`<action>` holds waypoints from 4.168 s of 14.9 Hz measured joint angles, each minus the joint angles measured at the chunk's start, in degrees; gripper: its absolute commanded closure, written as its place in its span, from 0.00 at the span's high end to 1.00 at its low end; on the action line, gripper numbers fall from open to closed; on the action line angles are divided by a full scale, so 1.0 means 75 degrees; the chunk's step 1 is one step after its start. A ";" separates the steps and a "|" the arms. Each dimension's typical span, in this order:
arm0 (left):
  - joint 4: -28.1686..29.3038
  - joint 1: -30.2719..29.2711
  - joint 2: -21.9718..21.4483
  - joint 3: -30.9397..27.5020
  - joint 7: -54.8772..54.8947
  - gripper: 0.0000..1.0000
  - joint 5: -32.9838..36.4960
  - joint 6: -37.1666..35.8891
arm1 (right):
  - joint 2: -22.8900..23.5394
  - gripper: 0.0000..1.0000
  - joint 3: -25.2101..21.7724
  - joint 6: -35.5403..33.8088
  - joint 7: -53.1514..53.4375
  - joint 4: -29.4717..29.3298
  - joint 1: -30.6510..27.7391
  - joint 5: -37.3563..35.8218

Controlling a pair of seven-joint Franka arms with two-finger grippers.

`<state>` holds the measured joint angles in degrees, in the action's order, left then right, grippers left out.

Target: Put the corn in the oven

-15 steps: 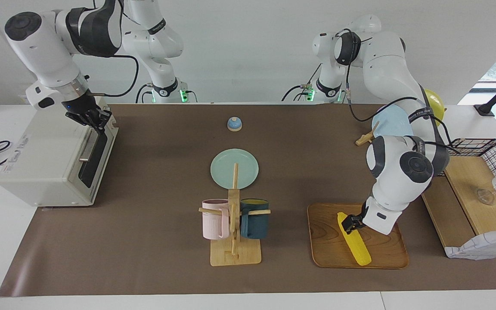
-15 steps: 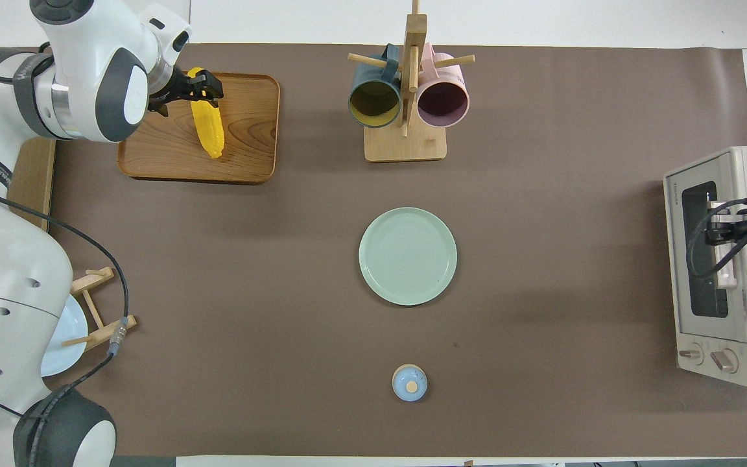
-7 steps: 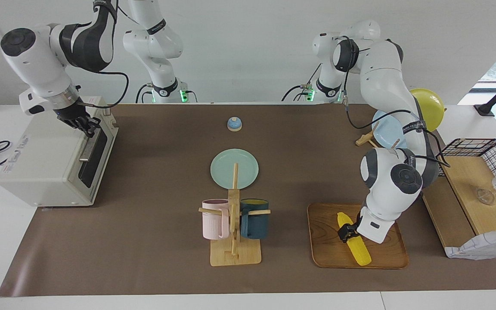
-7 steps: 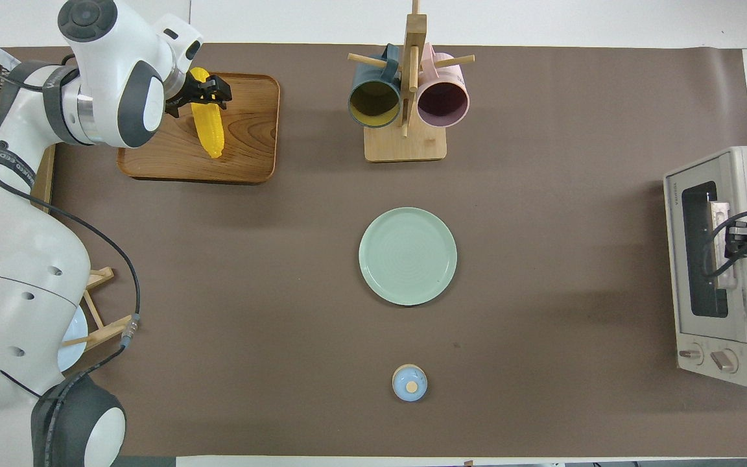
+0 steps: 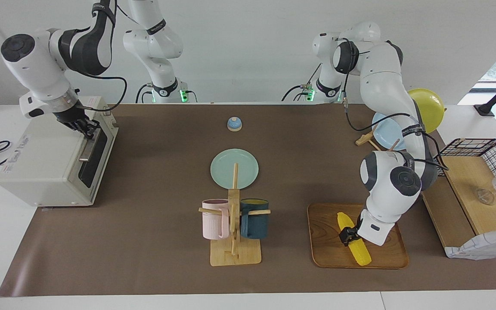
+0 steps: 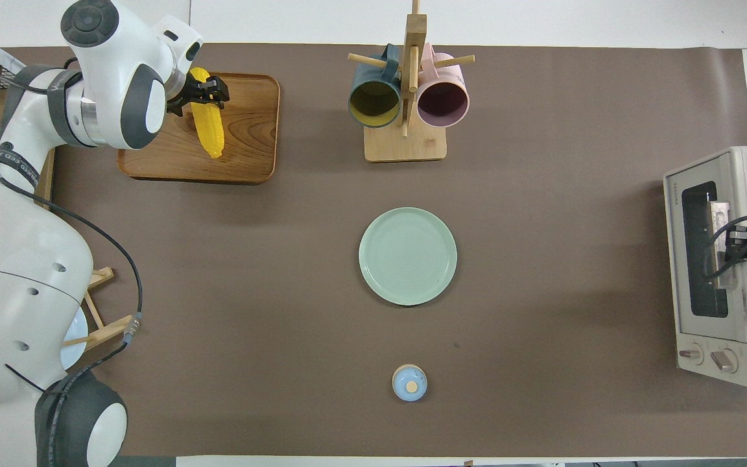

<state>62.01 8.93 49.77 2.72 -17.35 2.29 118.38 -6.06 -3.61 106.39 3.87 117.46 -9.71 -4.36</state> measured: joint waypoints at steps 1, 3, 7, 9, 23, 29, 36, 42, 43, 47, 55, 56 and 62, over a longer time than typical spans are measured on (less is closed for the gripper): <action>0.0000 -0.0007 0.0001 0.0000 0.0003 0.08 0.0000 0.0009 | 0.0000 0.00 0.0000 0.0001 0.0000 0.0022 0.0000 0.0000; -0.0004 -0.0009 -0.0004 0.0004 0.0004 0.00 -0.0001 0.0024 | 0.0000 0.00 0.0000 0.0076 -0.0004 0.0085 -0.0021 -0.0002; -0.0039 -0.0006 -0.0110 0.0034 -0.0004 0.00 -0.0370 -0.0098 | -0.0049 0.00 0.0016 0.0184 -0.0056 0.0177 -0.0026 -0.0002; -0.0015 0.0042 -0.0531 0.0048 -0.0272 0.00 -0.0555 -0.0610 | -0.0089 0.00 0.0048 0.0244 -0.0087 0.0245 0.0002 -0.0002; 0.5656 0.3548 -0.5043 0.0184 -0.4123 0.00 -0.1488 0.0711 | 0.0695 0.00 0.0322 0.1741 0.0057 0.1071 0.1277 0.0465; 0.6444 0.4646 -0.4738 0.0168 -0.4582 0.00 -0.1492 0.2577 | 0.0967 0.00 0.0459 0.2782 0.0060 0.1608 0.1356 0.0538; 0.6335 0.4742 -0.3920 0.0064 -0.4036 0.00 -0.1491 0.3449 | 0.1558 0.00 0.0435 0.3443 0.0223 0.1776 0.1479 0.0500; 0.6271 0.4749 -0.3688 0.0061 -0.3786 0.01 -0.1491 0.3677 | 0.1575 0.00 0.0377 0.3457 0.0287 0.1803 0.1559 0.0518; 0.6271 0.4749 -0.3682 0.0062 -0.3781 0.37 -0.1491 0.3695 | 0.1575 0.00 0.0346 0.3457 0.0322 0.1821 0.1599 0.0539; 0.6254 0.4745 -0.3682 0.0039 -0.3777 1.00 -0.1491 0.3714 | 0.1569 0.00 0.0285 0.3457 0.0651 0.1841 0.1964 0.0579; 0.5546 0.3572 -0.4747 -0.0069 -0.3515 1.00 -0.1491 0.1279 | 0.1551 0.67 0.0279 0.3374 0.1340 0.1573 0.2507 0.0587; 0.5296 0.3175 -0.5008 -0.0090 -0.3260 1.00 -0.1489 0.0533 | 0.1551 0.71 0.0283 0.3189 0.1474 0.1397 0.2710 0.0588; 0.4565 0.0888 -0.5980 -0.0158 -0.1034 1.00 -0.1465 -0.1830 | 0.1996 1.00 0.0350 0.1991 0.3133 -0.0653 0.4884 0.0599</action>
<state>96.25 15.60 4.92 1.53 -25.11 -8.70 104.65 8.91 -0.98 121.32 27.36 112.57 26.92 0.13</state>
